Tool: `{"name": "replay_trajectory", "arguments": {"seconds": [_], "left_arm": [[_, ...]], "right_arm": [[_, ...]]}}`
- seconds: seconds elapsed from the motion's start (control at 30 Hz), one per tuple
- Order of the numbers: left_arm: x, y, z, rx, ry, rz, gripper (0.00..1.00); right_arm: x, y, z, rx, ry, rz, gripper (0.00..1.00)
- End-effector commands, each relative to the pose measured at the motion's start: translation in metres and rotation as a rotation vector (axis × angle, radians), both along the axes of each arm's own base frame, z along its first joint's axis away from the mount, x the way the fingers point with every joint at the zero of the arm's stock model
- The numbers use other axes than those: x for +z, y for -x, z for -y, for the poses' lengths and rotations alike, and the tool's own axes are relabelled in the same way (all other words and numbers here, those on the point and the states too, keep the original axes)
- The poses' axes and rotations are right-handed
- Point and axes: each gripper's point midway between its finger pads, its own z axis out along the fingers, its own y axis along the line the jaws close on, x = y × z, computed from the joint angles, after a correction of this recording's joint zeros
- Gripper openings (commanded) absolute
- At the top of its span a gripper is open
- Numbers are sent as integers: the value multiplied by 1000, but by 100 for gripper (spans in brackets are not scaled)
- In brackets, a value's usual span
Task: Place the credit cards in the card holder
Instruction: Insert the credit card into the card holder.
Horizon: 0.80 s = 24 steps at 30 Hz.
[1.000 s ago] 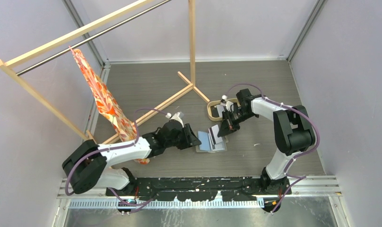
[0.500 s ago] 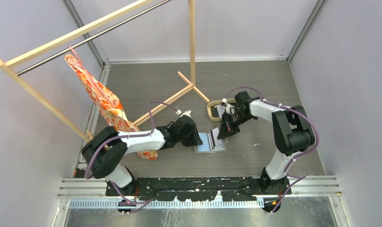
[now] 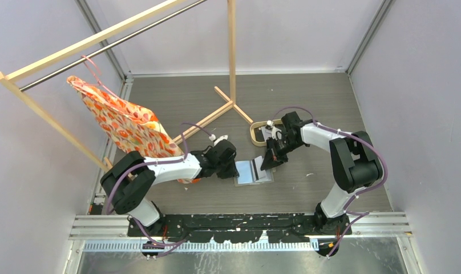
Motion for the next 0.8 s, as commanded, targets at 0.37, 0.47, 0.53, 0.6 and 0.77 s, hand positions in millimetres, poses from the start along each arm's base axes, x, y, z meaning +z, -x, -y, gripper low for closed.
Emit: {"name": "replay_trajectory", "arguments": {"seconds": [0.37,0.47,0.53,0.6,0.77], "left_arm": [[2,-6,1,-13,-70,-1,12],[1,-7,1,-20,-84,-4,12],[1,-7,1,-24,-92,-7,12],[-2,-6,2,-33,-98,-17,12],[-11,-2,3,-51,-114,-49,12]], "right_arm": [[-2,0,-6,-37,23,-13,1],[-3,1,-6,-39,20,-28,1],[-3,2,-7,-38,17,-34,1],[-3,3,-8,-36,15,-37,1],[6,-4,-7,-29,12,19,1]]}}
